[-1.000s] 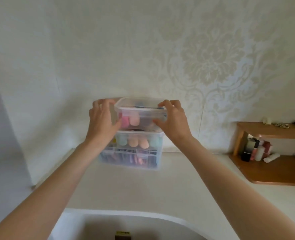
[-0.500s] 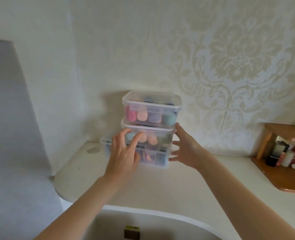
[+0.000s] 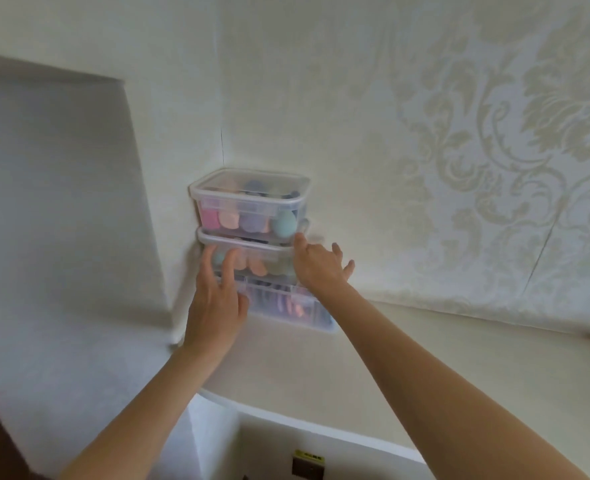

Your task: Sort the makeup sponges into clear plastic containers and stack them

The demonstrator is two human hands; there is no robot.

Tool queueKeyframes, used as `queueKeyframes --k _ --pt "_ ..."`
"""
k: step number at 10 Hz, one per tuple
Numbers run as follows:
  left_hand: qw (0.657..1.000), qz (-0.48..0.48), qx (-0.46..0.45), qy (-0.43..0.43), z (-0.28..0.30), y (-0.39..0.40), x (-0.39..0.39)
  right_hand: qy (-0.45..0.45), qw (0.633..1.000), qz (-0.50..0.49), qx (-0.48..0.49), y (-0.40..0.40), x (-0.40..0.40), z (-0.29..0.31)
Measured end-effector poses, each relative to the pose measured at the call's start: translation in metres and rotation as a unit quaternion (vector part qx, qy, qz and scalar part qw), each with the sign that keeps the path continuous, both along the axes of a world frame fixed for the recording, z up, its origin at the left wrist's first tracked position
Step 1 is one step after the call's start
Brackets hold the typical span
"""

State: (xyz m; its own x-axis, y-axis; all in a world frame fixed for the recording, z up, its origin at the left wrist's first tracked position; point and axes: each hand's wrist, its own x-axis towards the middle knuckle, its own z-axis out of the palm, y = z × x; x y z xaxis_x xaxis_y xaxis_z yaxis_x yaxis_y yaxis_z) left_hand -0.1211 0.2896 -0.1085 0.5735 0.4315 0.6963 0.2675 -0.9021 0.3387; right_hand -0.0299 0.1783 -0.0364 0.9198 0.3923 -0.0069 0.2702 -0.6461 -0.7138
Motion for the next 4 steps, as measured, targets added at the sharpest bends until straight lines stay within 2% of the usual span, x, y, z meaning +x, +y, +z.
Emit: queueKeyframes --k 1,2,3,4 --pt "0.999 0.020 0.036 0.030 -0.001 0.002 -0.001 -0.005 1.000 0.007 0.020 0.004 0.003 0.006" --pt "0.999 0.029 0.006 0.030 0.007 -0.006 -0.001 0.052 0.995 0.037 0.080 -0.005 -0.004 0.012" --pt "0.996 -0.023 -0.057 -0.065 0.026 -0.021 -0.013 0.024 0.982 0.063 0.175 -0.051 -0.013 0.021" --pt "0.962 -0.169 -0.106 -0.189 0.054 -0.040 -0.048 -0.034 0.939 0.066 0.336 -0.109 -0.031 0.046"
